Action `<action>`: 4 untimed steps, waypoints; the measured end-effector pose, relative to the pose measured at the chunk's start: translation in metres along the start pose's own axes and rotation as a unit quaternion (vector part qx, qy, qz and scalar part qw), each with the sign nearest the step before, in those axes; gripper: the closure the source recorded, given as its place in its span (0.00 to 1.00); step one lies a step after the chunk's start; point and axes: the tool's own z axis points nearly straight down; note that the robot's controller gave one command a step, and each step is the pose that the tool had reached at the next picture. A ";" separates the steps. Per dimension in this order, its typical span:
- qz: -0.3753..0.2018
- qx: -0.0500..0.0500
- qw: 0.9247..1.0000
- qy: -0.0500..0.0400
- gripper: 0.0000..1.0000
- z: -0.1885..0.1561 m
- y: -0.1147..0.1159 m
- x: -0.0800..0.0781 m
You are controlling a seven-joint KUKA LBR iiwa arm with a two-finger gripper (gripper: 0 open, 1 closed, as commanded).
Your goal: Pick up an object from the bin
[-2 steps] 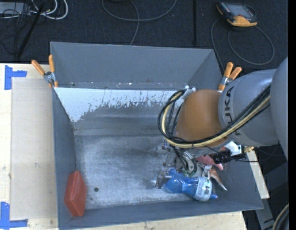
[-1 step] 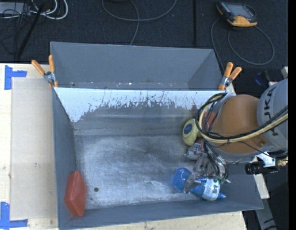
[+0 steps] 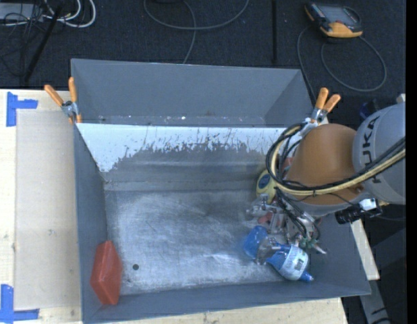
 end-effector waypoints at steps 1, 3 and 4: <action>0.118 0.000 0.993 0.000 0.00 0.020 -0.023 0.014; 0.061 -0.009 0.998 -0.008 1.00 0.030 -0.056 0.022; 0.061 -0.009 0.998 -0.007 1.00 0.027 -0.055 0.023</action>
Offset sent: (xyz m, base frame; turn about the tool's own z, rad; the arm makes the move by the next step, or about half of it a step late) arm -0.0310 -0.0666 -0.0376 0.1198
